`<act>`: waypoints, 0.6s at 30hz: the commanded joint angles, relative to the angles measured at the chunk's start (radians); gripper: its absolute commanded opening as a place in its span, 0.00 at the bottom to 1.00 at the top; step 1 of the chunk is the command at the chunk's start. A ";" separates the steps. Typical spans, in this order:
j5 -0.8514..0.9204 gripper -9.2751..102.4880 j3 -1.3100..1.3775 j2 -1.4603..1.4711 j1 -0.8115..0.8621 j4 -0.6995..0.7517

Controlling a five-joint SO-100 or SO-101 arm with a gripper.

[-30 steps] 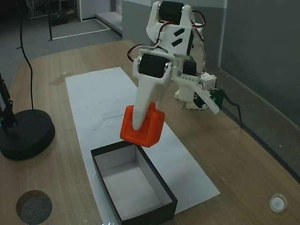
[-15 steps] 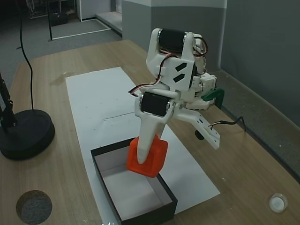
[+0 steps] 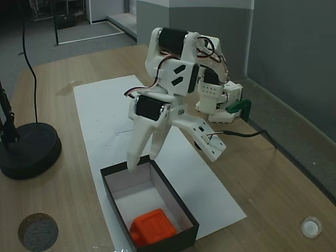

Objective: Grab a orange square and put it in the box.

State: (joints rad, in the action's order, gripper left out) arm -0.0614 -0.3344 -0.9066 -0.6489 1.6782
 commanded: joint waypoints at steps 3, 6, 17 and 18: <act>0.021 0.09 0.112 -0.233 0.175 0.060; -0.026 0.08 0.100 -0.422 0.321 0.061; -0.021 0.08 -0.468 -1.355 0.661 0.052; -0.021 0.08 -0.520 -1.436 0.683 0.049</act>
State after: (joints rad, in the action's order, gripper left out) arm -0.0782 -0.7424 -2.0923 -0.0077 1.7411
